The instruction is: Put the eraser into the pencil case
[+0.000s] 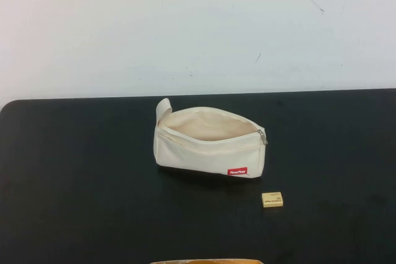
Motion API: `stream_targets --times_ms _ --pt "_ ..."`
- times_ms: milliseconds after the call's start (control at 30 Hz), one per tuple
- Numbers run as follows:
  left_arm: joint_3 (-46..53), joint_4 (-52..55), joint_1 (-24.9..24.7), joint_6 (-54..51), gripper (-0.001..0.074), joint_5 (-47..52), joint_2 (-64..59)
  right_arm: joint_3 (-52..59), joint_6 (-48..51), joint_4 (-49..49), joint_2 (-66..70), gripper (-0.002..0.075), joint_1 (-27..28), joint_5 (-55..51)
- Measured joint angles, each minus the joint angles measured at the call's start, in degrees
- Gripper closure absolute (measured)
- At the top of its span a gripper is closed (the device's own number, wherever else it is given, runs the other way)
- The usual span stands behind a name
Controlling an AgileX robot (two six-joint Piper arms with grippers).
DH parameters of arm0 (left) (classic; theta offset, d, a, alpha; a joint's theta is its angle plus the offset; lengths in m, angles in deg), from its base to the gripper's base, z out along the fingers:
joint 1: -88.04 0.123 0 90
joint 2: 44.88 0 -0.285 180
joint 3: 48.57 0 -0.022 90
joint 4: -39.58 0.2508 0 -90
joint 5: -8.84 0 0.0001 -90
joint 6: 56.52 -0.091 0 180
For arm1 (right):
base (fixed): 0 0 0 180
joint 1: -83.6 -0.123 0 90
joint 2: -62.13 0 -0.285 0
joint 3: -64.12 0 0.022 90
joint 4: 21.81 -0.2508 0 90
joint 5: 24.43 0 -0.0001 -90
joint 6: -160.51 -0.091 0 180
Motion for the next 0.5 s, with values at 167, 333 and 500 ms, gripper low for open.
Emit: stream_targets --times_ms 167,333,500 --pt "0.0 0.0 0.0 0.0 0.0736 0.0 0.0 0.0 0.0 0.4 0.0 0.0727 0.0 0.0" --pt "0.0 0.0 0.0 0.0 0.0736 0.0 0.0 0.0 0.0 0.6 0.0 0.0727 0.0 0.0" --pt "0.0 0.0 0.0 0.0 0.0736 0.0 0.0 0.0 0.0 0.8 0.0 0.0727 0.0 0.0"
